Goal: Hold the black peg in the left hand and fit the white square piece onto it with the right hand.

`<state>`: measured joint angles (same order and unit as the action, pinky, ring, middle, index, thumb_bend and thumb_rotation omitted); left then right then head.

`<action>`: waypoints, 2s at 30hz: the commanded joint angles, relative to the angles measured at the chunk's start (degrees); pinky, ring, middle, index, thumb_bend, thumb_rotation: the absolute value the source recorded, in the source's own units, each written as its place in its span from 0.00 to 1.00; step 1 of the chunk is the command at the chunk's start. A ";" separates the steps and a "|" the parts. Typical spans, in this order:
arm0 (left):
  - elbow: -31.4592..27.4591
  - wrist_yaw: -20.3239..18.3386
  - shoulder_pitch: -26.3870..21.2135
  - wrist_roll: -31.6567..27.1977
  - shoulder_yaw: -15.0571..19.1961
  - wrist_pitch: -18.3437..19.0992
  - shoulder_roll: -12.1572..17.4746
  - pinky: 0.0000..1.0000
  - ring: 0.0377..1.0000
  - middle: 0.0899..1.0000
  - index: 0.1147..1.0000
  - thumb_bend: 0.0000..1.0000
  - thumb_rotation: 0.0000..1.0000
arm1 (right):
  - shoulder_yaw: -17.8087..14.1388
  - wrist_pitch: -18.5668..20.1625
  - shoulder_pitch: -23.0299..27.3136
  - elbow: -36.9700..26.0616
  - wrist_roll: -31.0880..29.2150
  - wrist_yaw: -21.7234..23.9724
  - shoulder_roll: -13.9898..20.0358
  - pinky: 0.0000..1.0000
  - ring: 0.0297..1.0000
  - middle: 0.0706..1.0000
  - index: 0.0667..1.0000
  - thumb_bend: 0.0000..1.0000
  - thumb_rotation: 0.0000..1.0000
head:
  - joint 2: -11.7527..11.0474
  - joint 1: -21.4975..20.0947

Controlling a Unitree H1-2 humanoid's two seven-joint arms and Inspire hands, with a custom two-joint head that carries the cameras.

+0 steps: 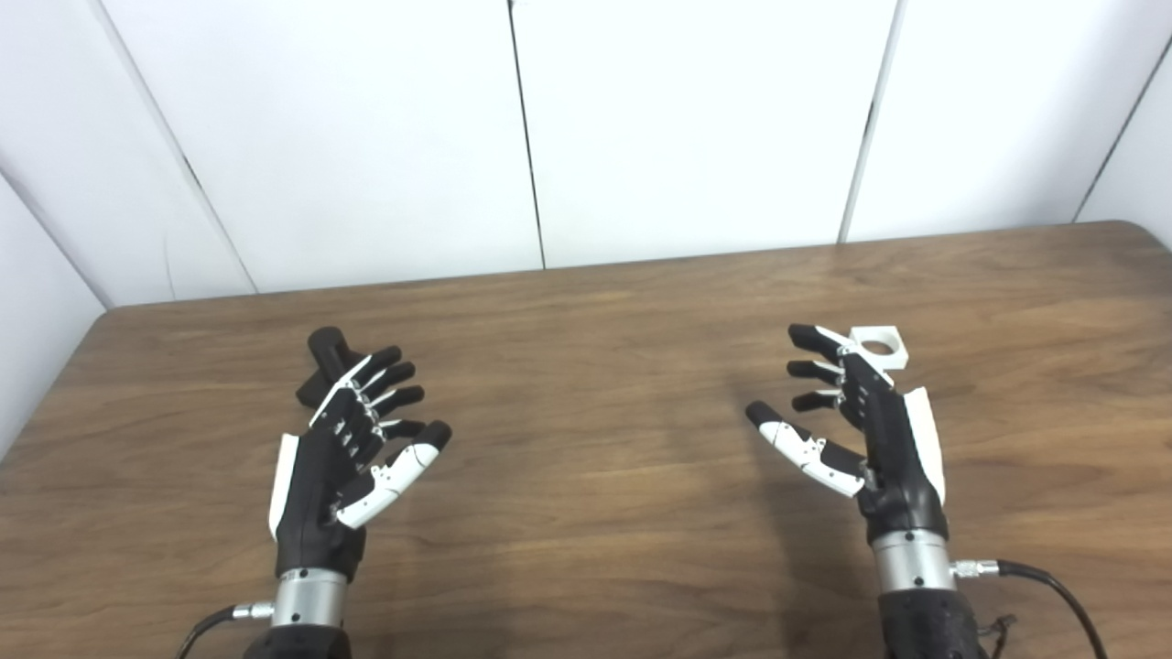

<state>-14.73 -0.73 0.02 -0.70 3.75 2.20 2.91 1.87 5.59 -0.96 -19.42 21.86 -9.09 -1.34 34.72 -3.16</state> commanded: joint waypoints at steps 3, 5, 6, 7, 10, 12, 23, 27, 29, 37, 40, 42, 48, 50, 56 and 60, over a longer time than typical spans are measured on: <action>-1.24 0.04 -1.24 0.68 -0.17 -2.21 0.62 0.59 0.73 0.78 0.78 0.75 0.25 | 0.14 -2.29 1.66 -1.26 -0.32 -0.41 -0.40 0.56 0.71 0.78 0.75 0.63 0.20 | 0.05 0.66; -1.31 0.07 -1.26 1.09 -0.44 -2.16 0.48 0.58 0.73 0.78 0.78 0.74 0.24 | -0.01 -2.61 1.52 -1.30 -0.25 -0.61 -0.25 0.56 0.71 0.78 0.74 0.63 0.20 | -0.01 3.22; -1.38 0.12 -1.30 1.30 -0.60 -2.04 0.35 0.58 0.73 0.78 0.78 0.74 0.23 | -0.12 -2.70 1.48 -1.38 -0.09 -0.71 -0.10 0.56 0.71 0.78 0.74 0.63 0.20 | 0.04 4.04; -1.42 0.17 -1.33 1.42 -0.71 -1.97 0.27 0.58 0.73 0.78 0.78 0.73 0.23 | -0.18 -2.74 1.47 -1.43 0.02 -0.76 0.00 0.56 0.70 0.78 0.74 0.63 0.20 | 0.04 4.04; -1.58 0.85 -1.62 3.27 -1.58 -1.31 -0.39 0.58 0.72 0.77 0.77 0.75 0.23 | -1.06 -2.96 1.53 -1.54 -0.91 -0.47 0.99 0.59 0.72 0.78 0.75 0.61 0.20 | 0.05 8.12; -1.81 0.93 -1.77 3.30 -2.21 -0.70 -1.19 0.59 0.72 0.77 0.78 0.74 0.21 | -1.88 -3.26 1.58 -1.49 -2.23 -0.22 1.64 0.59 0.72 0.79 0.75 0.61 0.19 | -0.23 10.99; -2.79 1.44 -1.83 4.44 -3.81 0.05 -3.79 0.63 0.73 0.77 0.78 0.73 0.16 | -3.93 -0.85 1.20 -3.16 -4.80 1.04 3.12 0.59 0.72 0.80 0.75 0.60 0.15 | -0.17 14.13; -2.87 1.42 -1.81 4.57 -3.72 0.33 -3.85 0.64 0.72 0.77 0.78 0.73 0.15 | -3.95 -0.19 1.34 -3.66 -4.64 1.45 3.10 0.59 0.72 0.79 0.75 0.60 0.14 | -0.06 14.14; -2.69 1.48 -1.84 4.80 -3.68 0.11 -3.75 0.64 0.72 0.77 0.78 0.72 0.15 | -3.94 0.10 1.39 -3.73 -4.47 1.51 3.08 0.60 0.72 0.79 0.75 0.61 0.13 | -0.06 14.14; -3.55 3.31 -2.27 8.10 -3.23 1.62 -3.70 0.65 0.73 0.77 0.76 0.75 0.16 | -3.88 0.31 1.44 -3.98 -3.99 1.73 3.13 0.58 0.71 0.79 0.74 0.61 0.12 | 0.10 14.33; -4.01 4.04 -2.72 9.98 -3.04 2.55 -3.38 0.68 0.75 0.78 0.76 0.75 0.15 | -3.96 0.39 1.28 -4.09 -4.52 1.80 2.87 0.59 0.72 0.79 0.74 0.62 0.12 | 0.16 14.29; -4.23 4.43 -3.10 11.43 -2.96 3.08 -3.05 0.69 0.76 0.78 0.75 0.75 0.15 | -4.02 0.59 1.22 -4.20 -4.80 1.83 2.69 0.59 0.72 0.79 0.74 0.62 0.12 | 0.16 14.25; -4.82 4.99 -4.26 14.96 -2.62 5.35 -1.58 0.71 0.78 0.79 0.74 0.74 0.15 | -4.03 1.16 1.17 -4.45 -4.26 1.76 2.69 0.59 0.72 0.79 0.74 0.62 0.13 | 0.15 14.32; -4.95 4.97 -4.59 15.26 -2.38 6.09 -1.27 0.71 0.78 0.80 0.73 0.74 0.13 | -4.01 1.13 1.13 -4.47 -4.29 1.75 2.70 0.58 0.71 0.78 0.74 0.62 0.13 | 0.15 14.32; -4.41 5.77 -5.62 18.66 -2.13 6.68 0.23 0.67 0.78 0.80 0.71 0.74 0.12 | -4.17 1.33 1.01 -4.75 -4.63 1.79 2.72 0.58 0.72 0.79 0.74 0.62 0.12 | 0.46 14.72; -3.33 6.91 -6.66 22.22 -2.01 7.05 1.17 0.66 0.77 0.78 0.70 0.74 0.12 | -4.11 1.08 0.94 -4.71 -4.37 1.65 2.74 0.57 0.71 0.78 0.74 0.62 0.12 | 0.56 14.52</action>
<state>-17.64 4.53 -3.89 19.20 1.50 10.09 2.89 -2.14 8.03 -1.01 -21.75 17.38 -7.14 1.58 35.24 11.34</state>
